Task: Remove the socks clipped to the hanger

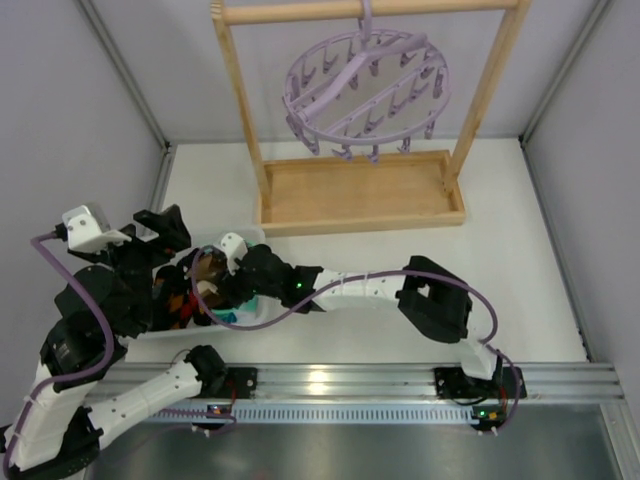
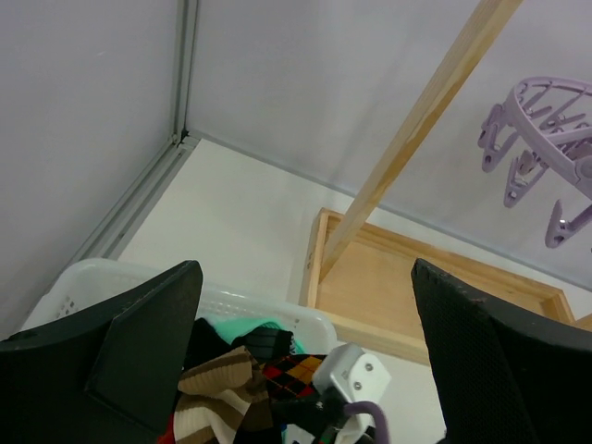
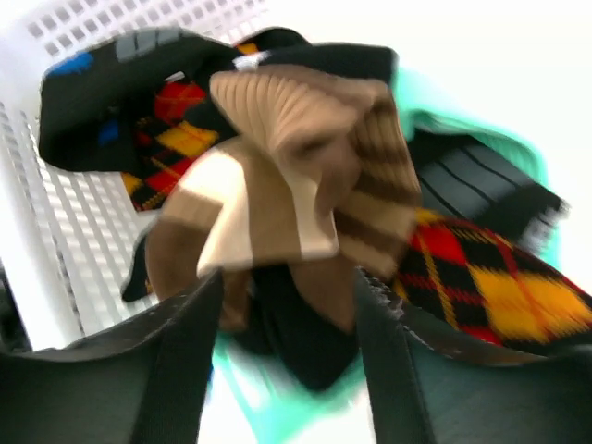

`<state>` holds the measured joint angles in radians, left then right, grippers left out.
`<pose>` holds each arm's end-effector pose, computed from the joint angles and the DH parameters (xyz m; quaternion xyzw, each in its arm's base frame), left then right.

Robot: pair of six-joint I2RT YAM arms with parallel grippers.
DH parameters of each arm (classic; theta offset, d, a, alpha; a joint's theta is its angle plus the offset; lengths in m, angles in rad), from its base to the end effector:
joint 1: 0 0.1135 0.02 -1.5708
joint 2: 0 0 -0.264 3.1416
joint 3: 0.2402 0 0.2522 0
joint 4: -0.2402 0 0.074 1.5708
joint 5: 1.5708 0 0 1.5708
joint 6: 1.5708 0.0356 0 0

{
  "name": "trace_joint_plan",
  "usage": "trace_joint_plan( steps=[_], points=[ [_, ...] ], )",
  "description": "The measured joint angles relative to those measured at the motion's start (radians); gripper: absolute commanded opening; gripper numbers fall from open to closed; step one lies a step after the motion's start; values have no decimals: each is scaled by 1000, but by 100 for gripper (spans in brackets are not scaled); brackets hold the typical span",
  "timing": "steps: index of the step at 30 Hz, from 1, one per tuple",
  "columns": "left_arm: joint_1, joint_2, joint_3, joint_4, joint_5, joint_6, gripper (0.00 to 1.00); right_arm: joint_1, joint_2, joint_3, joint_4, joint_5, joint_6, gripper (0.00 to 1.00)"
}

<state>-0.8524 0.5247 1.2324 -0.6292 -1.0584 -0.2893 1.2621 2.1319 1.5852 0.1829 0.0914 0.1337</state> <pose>0.0430 -0.0020 0.4578 -0.1933 0.6659 -0.0541 0.7185 0.1560 0.4784 0.2220 -0.4179 0.7089 0.3355 0.4586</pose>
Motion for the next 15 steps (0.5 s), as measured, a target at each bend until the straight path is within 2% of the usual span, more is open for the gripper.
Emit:
trace_joint_plan(
  steps=[1, 7, 12, 15],
  points=[
    [0, 5, 0, 0, 4, 1, 98, -2, -25, -25, 0, 3, -3, 68],
    [0, 61, 0, 0, 39, 7, 98, -23, -288, -237, 34, 42, 1, 77],
    [2, 202, 1, 0, 122, -4, 98, -82, -554, -431, 68, 86, 12, 99],
    [7, 287, 1, 0, 169, -29, 98, -171, -742, -585, 55, 108, 38, 99]
  ],
)
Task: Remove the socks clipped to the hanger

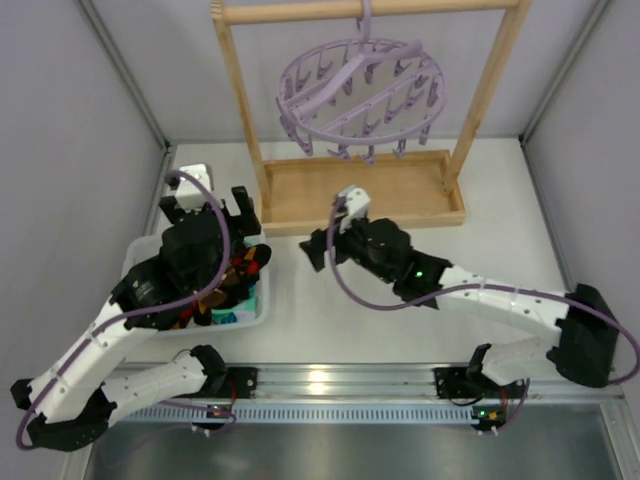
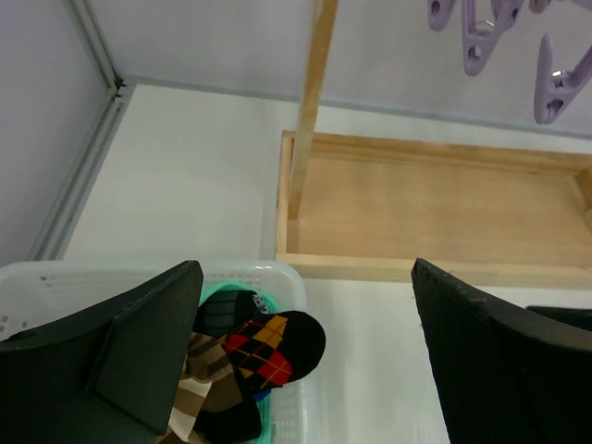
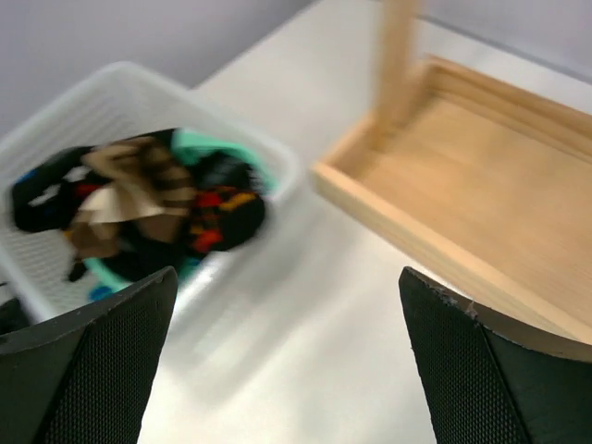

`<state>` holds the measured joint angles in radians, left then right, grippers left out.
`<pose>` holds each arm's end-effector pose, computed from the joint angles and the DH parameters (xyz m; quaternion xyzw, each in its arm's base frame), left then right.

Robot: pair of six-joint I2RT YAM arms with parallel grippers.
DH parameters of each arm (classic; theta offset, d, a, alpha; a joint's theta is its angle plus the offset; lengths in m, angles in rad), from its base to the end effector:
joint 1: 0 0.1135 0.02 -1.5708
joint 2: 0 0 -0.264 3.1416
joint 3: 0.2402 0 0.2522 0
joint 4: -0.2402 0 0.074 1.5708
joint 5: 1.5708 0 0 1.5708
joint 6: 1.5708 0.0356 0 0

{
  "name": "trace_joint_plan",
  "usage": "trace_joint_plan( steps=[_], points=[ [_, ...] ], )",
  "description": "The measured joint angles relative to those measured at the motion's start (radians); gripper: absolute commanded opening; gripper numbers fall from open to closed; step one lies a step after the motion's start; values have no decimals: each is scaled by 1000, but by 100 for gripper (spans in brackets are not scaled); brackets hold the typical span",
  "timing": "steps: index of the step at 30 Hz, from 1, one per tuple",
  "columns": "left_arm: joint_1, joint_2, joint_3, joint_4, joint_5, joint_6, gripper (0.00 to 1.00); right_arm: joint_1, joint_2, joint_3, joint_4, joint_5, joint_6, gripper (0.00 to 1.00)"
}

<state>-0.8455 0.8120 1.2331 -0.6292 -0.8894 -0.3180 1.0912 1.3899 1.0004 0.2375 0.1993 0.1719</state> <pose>0.1081 -0.0802 0.4400 -0.0788 0.7476 -0.0333 0.6587 0.1583 0.2891 0.3192 -0.2769 0.7054 0.3217 0.5677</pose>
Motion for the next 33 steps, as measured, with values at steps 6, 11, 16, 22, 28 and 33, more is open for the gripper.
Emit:
trace_joint_plan(
  steps=[6, 11, 16, 22, 28, 33],
  points=[
    [34, 90, -23, -1, 85, -51, 99, -244, -389, -185, -202, 118, 33, 99],
    [249, 130, -44, 2, 266, -82, 98, -463, -612, -194, -407, 145, 35, 100],
    [421, 112, -107, -10, 391, -79, 98, -605, -733, -158, -669, 186, 33, 99],
    [427, -98, -190, -34, 427, -9, 98, -609, -905, -114, -858, 257, 17, 100],
    [427, -221, -280, -18, 452, 32, 98, -609, -1053, -139, -871, 274, 3, 99],
    [498, -187, -333, -20, 506, 32, 98, -609, -1048, -205, -870, 266, 6, 100]
  ],
)
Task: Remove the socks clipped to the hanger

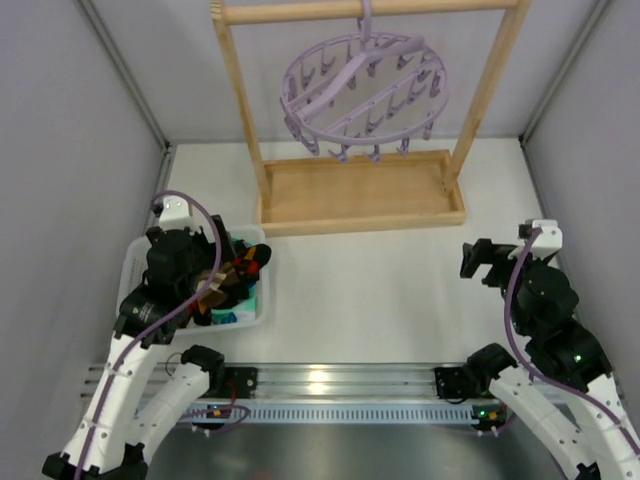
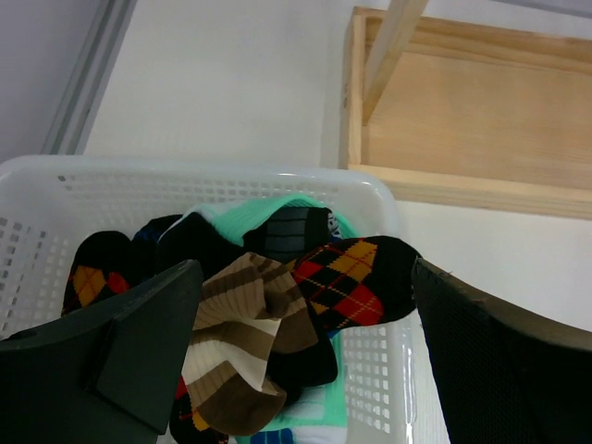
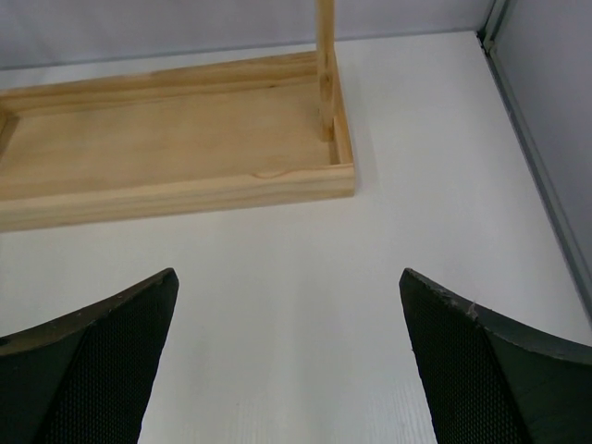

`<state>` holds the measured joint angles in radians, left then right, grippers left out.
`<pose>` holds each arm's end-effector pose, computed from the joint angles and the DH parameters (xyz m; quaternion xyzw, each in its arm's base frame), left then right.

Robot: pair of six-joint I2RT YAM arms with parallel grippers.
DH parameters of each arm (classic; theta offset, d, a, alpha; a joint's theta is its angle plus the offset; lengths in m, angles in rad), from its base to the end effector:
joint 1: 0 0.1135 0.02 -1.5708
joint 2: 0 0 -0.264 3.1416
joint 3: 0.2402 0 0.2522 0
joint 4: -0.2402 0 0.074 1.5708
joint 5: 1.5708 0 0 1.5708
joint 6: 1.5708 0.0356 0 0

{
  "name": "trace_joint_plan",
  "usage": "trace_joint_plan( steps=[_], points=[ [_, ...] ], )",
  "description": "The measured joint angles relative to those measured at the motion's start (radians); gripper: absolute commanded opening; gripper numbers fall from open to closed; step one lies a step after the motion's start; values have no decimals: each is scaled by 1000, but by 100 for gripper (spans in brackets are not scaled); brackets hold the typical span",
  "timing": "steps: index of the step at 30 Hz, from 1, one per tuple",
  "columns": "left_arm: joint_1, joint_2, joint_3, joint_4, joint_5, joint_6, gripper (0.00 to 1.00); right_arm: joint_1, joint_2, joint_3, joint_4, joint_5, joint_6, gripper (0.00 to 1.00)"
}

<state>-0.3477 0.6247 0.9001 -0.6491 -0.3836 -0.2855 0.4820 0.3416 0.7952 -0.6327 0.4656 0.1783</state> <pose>0.1220 -0.0300 0.3532 -0.0821 0.8140 -0.0225 0.5747 0.0688 0.0179 0.3444 0.0332 0.7606 0.0347 0.6475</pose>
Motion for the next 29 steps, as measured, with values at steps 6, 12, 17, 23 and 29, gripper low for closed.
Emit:
trace_joint_plan(
  steps=[6, 12, 17, 23, 29],
  points=[
    [81, -17, -27, 7, 48, 0, 98, 0, 24, -19, 11, -4, 12, 100],
    [84, -58, -40, 13, 74, 0, 98, 0, 25, -29, 22, -10, 24, 99],
    [85, -57, -40, 14, 83, 0, 98, 0, 27, -30, 32, -15, 29, 100],
    [85, -57, -45, 14, 99, 0, 98, 0, 40, -36, 58, -16, 35, 99],
    [85, -58, -46, 14, 103, 0, 98, 0, 45, -36, 64, -19, 35, 100]
  ],
)
